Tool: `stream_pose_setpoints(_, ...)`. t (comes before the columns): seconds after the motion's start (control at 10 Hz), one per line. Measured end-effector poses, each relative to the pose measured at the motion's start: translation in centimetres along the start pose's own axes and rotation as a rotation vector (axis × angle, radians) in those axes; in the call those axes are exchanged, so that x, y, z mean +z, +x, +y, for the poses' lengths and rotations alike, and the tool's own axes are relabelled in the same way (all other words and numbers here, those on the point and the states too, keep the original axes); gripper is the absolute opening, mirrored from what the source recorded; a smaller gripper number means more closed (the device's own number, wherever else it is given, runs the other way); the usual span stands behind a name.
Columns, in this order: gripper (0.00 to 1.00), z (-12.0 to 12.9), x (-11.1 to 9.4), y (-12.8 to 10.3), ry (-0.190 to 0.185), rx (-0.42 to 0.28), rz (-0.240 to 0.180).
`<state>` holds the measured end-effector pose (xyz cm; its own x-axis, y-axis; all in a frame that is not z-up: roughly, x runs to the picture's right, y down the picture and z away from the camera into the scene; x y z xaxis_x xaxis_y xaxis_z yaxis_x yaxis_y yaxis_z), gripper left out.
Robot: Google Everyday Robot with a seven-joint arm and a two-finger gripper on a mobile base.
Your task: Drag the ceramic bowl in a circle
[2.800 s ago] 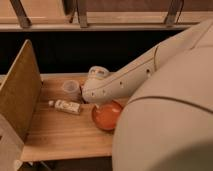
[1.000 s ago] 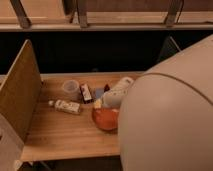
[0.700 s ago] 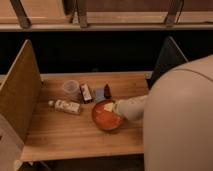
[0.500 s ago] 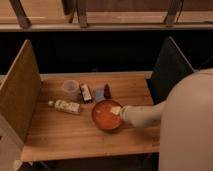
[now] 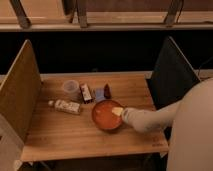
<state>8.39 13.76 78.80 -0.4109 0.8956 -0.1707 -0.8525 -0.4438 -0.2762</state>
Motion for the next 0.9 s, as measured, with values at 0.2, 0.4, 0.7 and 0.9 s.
stream_pose_setpoints(0.2,0.62,1.0,-1.4,-0.5,0.025,-0.084,-0.001)
stream_pose_setpoints(0.4,0.62,-0.7,-1.3,-0.3,0.091,-0.076,0.033)
stream_pose_setpoints(0.7,0.62,-3.0,0.6,0.8,0.176,-0.034,0.11)
stream_pose_setpoints(0.9,0.62,-3.7,1.7,1.3,0.209,-0.011,0.149)
